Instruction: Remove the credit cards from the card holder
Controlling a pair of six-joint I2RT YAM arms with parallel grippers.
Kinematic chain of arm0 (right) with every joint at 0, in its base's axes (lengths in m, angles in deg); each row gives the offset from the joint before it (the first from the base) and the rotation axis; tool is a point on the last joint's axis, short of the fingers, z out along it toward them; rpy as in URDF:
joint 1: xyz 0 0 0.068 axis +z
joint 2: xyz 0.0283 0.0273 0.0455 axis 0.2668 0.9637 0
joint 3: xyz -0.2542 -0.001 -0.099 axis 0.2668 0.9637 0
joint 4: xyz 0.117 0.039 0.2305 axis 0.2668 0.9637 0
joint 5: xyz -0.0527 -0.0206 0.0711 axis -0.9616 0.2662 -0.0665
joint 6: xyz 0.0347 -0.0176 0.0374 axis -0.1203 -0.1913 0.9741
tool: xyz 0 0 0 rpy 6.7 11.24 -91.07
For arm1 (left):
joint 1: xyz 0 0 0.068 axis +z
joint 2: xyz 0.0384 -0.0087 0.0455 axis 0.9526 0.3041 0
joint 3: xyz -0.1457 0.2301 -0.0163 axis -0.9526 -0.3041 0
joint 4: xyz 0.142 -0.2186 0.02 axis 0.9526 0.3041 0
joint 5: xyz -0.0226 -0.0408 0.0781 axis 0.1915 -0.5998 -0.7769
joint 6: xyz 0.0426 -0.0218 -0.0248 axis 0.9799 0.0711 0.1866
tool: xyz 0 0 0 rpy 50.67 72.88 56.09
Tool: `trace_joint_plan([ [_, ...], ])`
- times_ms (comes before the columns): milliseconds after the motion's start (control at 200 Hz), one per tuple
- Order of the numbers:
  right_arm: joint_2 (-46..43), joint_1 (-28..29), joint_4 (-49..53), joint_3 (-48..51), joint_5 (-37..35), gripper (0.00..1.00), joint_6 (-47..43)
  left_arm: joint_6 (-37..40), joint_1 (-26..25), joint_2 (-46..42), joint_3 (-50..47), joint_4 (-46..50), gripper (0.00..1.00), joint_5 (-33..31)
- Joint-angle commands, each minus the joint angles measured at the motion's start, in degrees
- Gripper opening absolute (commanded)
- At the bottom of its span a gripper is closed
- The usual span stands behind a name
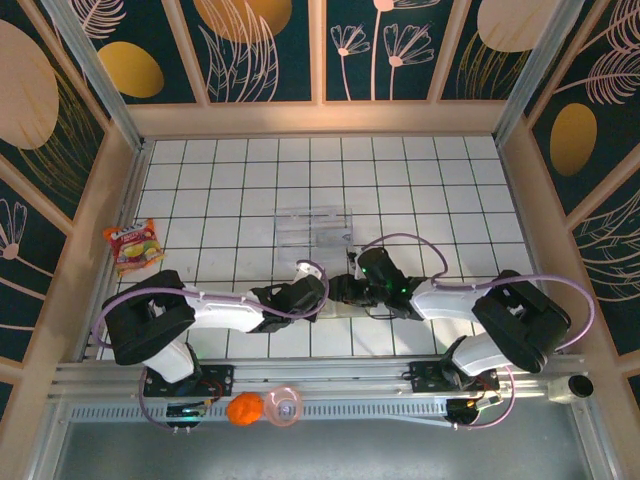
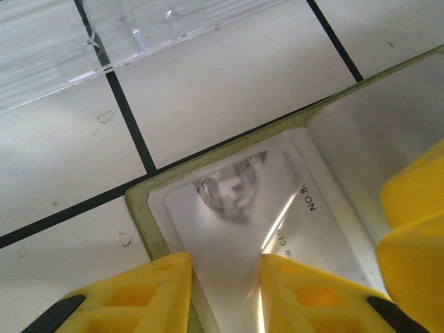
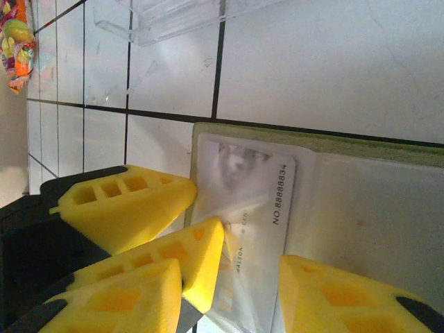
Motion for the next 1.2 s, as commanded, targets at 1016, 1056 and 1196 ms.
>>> trace_joint_plan([
  [1016, -2.21, -1.18, 6.01, -2.18, 0.35, 0.1, 4.37, 0.11, -0.53, -1.28, -1.92, -0.87, 0.3, 3.1],
  [1056, -2.05, -1.09, 6.44, -2.11, 0.19, 0.1, 4.08, 0.11, -0.54, -1.15, -1.91, -0.86, 0.3, 3.08],
  [1196, -0.54, -0.36, 7.2, -2.41, 0.18, 0.08, 2.98, 0.03, -0.54, -1.26, -1.91, -0.95, 0.3, 3.12],
])
